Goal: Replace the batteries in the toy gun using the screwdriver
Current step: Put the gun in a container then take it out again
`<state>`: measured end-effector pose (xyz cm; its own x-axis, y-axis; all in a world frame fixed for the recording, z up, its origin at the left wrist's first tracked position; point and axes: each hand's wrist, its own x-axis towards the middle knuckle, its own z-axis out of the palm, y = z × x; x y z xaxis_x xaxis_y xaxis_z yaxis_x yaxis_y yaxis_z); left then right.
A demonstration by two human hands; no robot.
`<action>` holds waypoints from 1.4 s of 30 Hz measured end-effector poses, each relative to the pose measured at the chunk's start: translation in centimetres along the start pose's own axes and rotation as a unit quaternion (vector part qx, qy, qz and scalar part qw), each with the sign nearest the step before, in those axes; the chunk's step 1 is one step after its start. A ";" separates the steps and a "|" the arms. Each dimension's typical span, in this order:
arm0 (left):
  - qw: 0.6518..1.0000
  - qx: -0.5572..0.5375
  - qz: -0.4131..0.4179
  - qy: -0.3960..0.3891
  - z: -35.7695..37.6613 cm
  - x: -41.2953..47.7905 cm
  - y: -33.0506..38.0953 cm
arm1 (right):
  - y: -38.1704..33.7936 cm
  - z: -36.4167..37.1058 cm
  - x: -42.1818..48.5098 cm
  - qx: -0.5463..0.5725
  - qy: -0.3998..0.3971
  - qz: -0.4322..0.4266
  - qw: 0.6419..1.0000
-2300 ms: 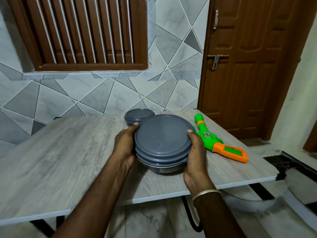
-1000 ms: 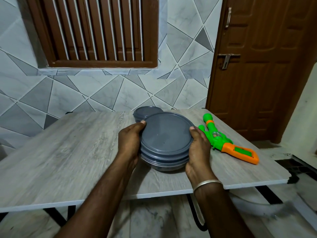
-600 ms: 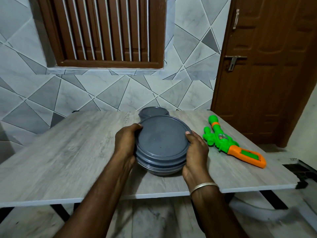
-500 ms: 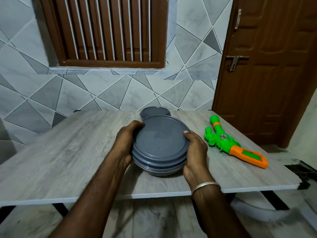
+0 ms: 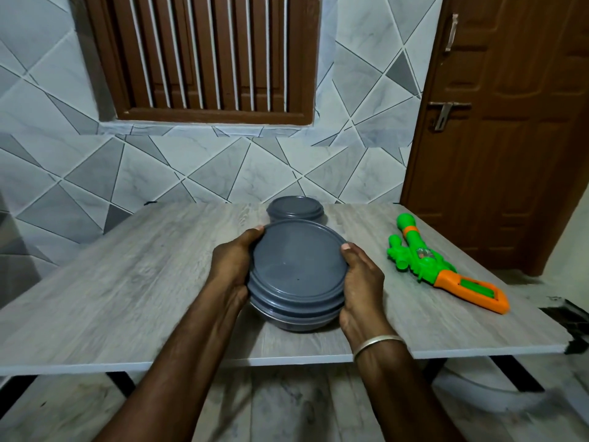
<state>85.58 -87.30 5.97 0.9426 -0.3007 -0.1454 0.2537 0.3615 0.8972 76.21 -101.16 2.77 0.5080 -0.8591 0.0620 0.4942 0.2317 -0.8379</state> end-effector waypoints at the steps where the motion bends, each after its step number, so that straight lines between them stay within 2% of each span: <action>1: 1.000 0.000 0.002 0.003 -0.2 0.0 0.0 | 0.1 0.1 -0.1 0.001 0.001 0.004 1.000; 9: 0.999 -0.033 0.010 0.029 -1.9 1.9 0.5 | 0.2 2.4 0.3 -0.006 -0.087 0.040 0.995; 14: 0.989 -0.090 0.031 0.111 -4.2 4.9 2.0 | 2.4 6.4 0.0 0.003 -0.148 0.033 0.988; 17: 0.977 -0.124 0.059 0.166 -5.2 6.9 3.7 | 4.4 9.4 0.3 -0.002 -0.210 0.059 0.976; 22: 0.953 -0.100 0.103 0.266 -8.1 13.2 5.7 | 7.2 13.8 1.1 -0.010 -0.295 0.107 0.949; 25: 0.941 -0.047 0.113 0.317 -9.0 16.0 6.1 | 9.1 15.7 2.5 -0.023 -0.292 0.134 0.947; 35: 0.914 0.055 0.104 0.387 -10.0 22.5 5.8 | 11.7 16.8 5.0 -0.084 -0.284 0.187 0.937; 40: 0.916 0.074 0.098 0.383 -10.4 23.7 5.0 | 12.6 16.8 4.0 -0.093 -0.243 0.176 0.949; 42: 0.927 0.066 0.097 0.357 -10.5 23.8 4.9 | 13.3 16.6 4.1 -0.097 -0.237 0.163 0.953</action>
<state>111.49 -83.42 2.59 0.8830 0.4362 -0.1731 0.0806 0.2224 0.9716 96.57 -94.00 0.90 0.8960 -0.4437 -0.0190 0.1403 0.3233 -0.9358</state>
